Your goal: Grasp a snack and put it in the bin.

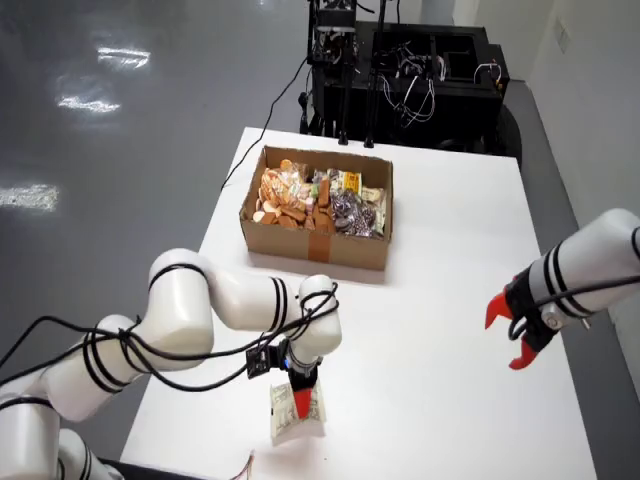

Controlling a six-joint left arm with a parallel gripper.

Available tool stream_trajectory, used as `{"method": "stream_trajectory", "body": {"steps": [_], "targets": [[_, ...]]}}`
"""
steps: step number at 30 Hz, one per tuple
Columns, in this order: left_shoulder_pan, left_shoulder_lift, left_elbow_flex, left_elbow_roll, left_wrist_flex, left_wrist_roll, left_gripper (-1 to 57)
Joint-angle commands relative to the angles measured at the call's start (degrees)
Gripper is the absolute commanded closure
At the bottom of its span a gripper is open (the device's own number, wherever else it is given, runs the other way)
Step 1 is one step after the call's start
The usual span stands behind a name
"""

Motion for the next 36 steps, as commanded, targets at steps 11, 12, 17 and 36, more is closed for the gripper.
{"method": "stream_trajectory", "body": {"steps": [11, 12, 17, 36], "targets": [[0.15, 3.69, -0.33, -0.94, -3.0, 0.08, 14.5], [0.12, 3.83, -0.31, -1.01, -3.11, 0.08, 16.7], [0.02, 4.21, -0.3, -1.71, -3.55, 0.08, 29.7], [-1.19, -0.19, -2.01, -0.08, -1.03, 0.08, 52.9]]}}
